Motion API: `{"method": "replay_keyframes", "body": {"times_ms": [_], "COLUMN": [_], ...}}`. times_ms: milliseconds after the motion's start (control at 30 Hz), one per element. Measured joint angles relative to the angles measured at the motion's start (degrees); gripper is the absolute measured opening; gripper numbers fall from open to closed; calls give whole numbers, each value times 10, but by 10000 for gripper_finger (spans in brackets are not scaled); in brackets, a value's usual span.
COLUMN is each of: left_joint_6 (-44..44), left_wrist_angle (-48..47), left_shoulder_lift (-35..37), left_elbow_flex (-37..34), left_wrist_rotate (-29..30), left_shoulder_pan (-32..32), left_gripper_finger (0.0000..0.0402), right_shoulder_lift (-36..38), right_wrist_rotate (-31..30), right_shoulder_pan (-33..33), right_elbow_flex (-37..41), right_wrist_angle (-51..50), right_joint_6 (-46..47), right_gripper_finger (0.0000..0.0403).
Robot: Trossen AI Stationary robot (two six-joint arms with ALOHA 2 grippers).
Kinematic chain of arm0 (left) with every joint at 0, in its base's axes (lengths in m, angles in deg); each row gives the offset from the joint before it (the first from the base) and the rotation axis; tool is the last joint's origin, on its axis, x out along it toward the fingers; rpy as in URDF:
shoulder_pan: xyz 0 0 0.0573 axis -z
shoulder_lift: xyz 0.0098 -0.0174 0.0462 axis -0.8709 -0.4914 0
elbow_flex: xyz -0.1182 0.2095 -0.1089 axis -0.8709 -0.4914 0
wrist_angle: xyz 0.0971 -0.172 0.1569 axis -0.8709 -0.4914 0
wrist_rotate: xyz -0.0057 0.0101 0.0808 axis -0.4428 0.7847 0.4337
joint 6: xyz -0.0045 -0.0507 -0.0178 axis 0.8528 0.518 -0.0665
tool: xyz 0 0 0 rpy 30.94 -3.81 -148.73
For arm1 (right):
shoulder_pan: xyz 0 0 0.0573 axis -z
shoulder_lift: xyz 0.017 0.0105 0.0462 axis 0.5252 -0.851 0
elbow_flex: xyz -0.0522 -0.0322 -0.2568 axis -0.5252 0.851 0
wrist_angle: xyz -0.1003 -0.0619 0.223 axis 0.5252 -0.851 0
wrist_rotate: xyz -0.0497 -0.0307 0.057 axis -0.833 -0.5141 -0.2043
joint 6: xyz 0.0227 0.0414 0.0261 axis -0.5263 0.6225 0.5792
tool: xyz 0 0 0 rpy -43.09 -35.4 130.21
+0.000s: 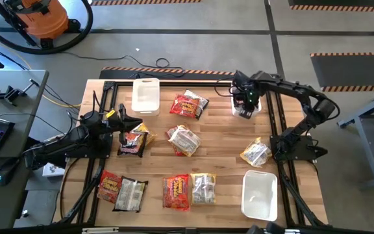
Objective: Sort Maruchan noodles
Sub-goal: Put the black noodle pack into the top right white bin
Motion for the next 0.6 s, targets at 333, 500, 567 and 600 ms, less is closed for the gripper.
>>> {"method": "replay_keyframes", "body": {"times_ms": [333,500,567,600], "left_joint_6": [0,0,0,0], "left_wrist_angle": [0,0,0,0], "left_shoulder_lift": [0,0,0,0], "left_elbow_flex": [0,0,0,0], "left_wrist_rotate": [0,0,0,0], "left_shoulder_pan": [0,0,0,0], "left_gripper_finger": [23,23,23,23], "right_shoulder_lift": [0,0,0,0], "right_wrist_rotate": [50,80,80,80], "right_shoulder_pan": [27,32,32,32], "right_elbow_flex": [-6,-6,-6,-6], "right_wrist_angle": [33,25,25,25], "right_joint_6": [14,19,19,20], "right_gripper_finger": [27,8,2,2]}}
